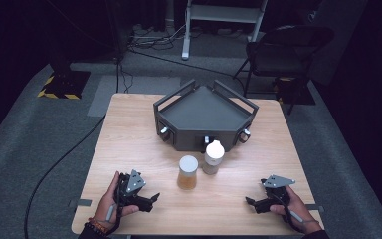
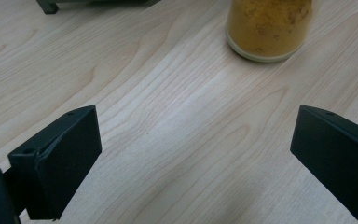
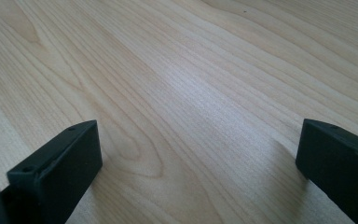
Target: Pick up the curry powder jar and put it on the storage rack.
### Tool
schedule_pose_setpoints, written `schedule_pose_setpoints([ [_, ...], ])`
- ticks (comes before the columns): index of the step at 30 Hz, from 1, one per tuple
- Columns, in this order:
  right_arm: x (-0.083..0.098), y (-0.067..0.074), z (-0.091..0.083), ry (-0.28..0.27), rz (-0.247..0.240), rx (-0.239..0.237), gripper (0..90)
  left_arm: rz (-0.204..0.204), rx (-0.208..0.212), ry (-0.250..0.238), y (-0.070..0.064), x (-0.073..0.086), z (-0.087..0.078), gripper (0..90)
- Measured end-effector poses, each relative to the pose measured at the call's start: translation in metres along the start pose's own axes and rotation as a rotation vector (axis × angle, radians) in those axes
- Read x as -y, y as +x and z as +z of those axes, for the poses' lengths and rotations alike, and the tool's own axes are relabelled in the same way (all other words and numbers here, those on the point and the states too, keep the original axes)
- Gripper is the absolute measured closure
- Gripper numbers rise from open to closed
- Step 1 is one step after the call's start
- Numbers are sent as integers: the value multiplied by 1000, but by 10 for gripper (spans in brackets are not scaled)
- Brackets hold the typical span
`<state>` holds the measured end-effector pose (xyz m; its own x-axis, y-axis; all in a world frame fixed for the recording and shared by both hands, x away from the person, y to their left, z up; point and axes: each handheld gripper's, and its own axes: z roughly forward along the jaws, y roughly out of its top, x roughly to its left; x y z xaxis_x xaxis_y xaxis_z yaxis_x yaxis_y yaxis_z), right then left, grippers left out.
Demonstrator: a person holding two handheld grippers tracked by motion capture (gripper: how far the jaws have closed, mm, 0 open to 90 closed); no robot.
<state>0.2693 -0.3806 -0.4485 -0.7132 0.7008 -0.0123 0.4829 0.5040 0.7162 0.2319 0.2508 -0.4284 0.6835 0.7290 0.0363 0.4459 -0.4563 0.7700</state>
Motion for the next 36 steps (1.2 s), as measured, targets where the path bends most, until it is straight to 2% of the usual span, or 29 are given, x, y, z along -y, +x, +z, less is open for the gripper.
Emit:
schedule_pose_setpoints([
  [13, 0, 0, 0, 0, 0, -1, 0, -9, 11, -53, -3, -1, -5, 16],
  [20, 0, 0, 0, 0, -1, -2, 0, 5, 29, -82, -7, -4, -7, 14],
  [36, 0, -1, 0, 0, -3, -3, 0, 20, 50, -109, -14, -14, -3, 13],
])
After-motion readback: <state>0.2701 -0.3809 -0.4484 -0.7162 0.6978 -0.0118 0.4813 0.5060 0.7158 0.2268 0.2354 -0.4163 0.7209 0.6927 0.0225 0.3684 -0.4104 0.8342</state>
